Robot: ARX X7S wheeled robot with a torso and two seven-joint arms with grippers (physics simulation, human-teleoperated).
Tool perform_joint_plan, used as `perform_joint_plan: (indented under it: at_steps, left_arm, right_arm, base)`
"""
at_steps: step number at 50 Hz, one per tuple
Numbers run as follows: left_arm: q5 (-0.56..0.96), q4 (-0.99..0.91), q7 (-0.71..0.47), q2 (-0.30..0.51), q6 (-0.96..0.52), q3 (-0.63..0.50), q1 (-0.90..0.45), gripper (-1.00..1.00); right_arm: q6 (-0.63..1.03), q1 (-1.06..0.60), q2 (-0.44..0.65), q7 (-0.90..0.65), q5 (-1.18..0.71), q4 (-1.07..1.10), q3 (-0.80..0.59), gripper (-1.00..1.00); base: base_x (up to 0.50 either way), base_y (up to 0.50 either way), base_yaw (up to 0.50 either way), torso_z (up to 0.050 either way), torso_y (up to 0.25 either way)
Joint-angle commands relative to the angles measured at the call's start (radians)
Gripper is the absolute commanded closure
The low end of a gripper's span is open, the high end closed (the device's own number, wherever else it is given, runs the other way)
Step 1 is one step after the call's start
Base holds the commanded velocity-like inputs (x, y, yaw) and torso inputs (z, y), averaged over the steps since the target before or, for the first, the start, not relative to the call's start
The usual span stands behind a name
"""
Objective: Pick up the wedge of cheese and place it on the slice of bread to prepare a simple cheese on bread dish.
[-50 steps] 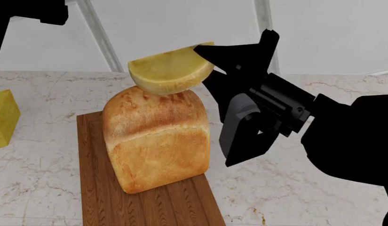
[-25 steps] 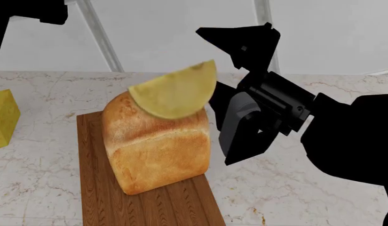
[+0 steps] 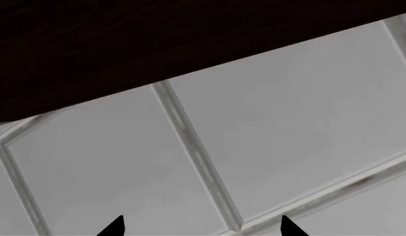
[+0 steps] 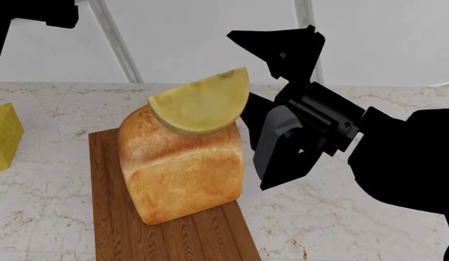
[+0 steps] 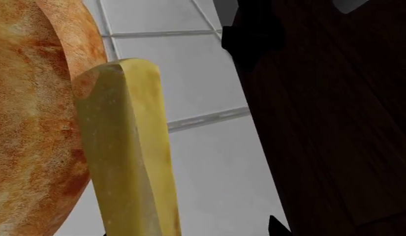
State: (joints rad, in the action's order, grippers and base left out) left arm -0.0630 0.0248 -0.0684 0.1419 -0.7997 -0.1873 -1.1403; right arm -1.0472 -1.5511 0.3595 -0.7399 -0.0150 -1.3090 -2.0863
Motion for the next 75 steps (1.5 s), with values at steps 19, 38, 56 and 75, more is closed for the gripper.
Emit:
perform_joint_plan:
  at_steps: [19,38,56,75]
  left_arm:
    - [0.02,-0.01,-0.01,0.009,0.004,-0.005,0.002,-1.0]
    - [0.033,-0.021,-0.022,0.014,0.015,-0.004,0.007,-1.0]
    - [0.043,-0.022,-0.028,0.02,0.013,-0.012,0.006,-1.0]
    - [0.048,-0.015,-0.037,0.025,0.002,-0.024,0.001,-1.0]
  right_arm:
    - [0.261,0.238,0.023,0.593,0.013,0.0,0.548,-1.0]
    - [0.377,0.296,-0.007,0.469,0.016,0.0,0.601,-1.0]
    - [0.275,0.29,0.077,0.419,-0.029,0.0,0.7,-1.0]
    - [0.003,0.408,0.1,0.677,-0.123,0.0,1.44,-1.0]
  base:
    - [0.0,0.0,0.0,0.0,0.0]
    - [0.0,0.0,0.0,0.0,0.0]
    - [0.0,0.0,0.0,0.0,0.0]
    - [0.0,0.0,0.0,0.0,0.0]
